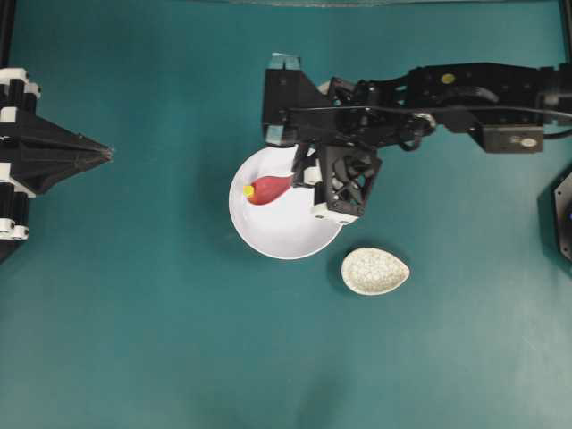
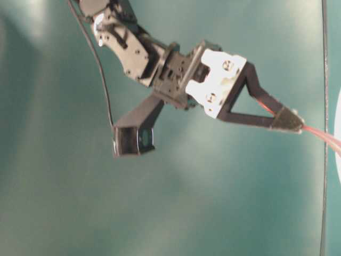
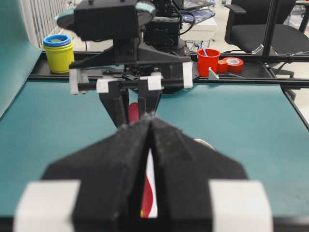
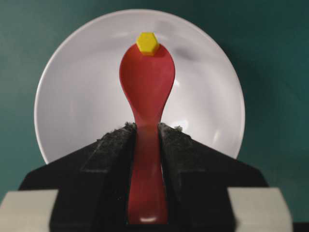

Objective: Scoop the yellow hexagonal prism block from the bowl with a spoon using the right arm.
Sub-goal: 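Lift the spoon holding the yellow block up out of the bowl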

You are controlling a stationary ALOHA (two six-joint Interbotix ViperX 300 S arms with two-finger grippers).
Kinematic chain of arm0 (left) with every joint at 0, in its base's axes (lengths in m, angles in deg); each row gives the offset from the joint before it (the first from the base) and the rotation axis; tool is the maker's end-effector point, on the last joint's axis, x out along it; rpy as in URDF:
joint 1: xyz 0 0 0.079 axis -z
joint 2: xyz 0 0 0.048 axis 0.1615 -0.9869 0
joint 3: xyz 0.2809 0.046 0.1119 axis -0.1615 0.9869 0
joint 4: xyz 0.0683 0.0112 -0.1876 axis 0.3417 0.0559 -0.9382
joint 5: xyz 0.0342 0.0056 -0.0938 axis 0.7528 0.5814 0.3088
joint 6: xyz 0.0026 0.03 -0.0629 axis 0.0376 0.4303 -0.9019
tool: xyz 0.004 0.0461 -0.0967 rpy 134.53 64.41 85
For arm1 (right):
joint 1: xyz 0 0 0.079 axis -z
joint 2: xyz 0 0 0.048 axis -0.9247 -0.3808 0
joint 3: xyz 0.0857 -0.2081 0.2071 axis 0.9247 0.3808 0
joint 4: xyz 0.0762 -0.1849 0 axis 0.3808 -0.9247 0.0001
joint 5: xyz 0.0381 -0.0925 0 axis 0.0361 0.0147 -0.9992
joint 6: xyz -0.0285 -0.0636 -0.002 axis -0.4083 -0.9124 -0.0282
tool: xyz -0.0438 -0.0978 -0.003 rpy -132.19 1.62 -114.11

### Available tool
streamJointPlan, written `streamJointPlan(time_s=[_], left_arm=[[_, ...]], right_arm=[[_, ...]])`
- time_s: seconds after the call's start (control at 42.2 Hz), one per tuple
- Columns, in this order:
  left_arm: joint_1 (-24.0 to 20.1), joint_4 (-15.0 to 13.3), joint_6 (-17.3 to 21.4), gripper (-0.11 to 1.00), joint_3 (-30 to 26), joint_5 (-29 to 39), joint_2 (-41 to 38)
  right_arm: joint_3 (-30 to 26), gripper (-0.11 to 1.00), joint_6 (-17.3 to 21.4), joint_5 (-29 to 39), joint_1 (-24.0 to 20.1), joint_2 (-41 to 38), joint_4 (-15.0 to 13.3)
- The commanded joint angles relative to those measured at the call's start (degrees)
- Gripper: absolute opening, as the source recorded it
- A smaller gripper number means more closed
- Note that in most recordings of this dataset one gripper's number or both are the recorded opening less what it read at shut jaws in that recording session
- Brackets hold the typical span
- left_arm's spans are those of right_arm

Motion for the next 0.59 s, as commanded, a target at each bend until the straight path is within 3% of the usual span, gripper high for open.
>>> streamJointPlan(time_s=[0.0, 0.213, 0.426, 0.568], left_arm=[[-0.09, 0.09, 0.00, 0.00, -0.79, -0.44, -0.53], [-0.09, 0.09, -0.09, 0.00, -0.79, -0.35, -0.53], [0.00, 0.09, -0.09, 0.00, -0.79, -0.35, -0.53], [-0.09, 0.09, -0.09, 0.00, -0.70, -0.35, -0.53]], right_arm=[[1.49, 0.21, -0.09, -3.96, -0.09, 3.96, 0.00], [10.72, 0.21, -0.18, -18.46, -0.09, 11.16, 0.00], [22.76, 0.21, -0.18, -41.31, -1.67, 21.01, 0.00], [27.16, 0.21, 0.26, -47.64, -2.02, 24.43, 0.00]])
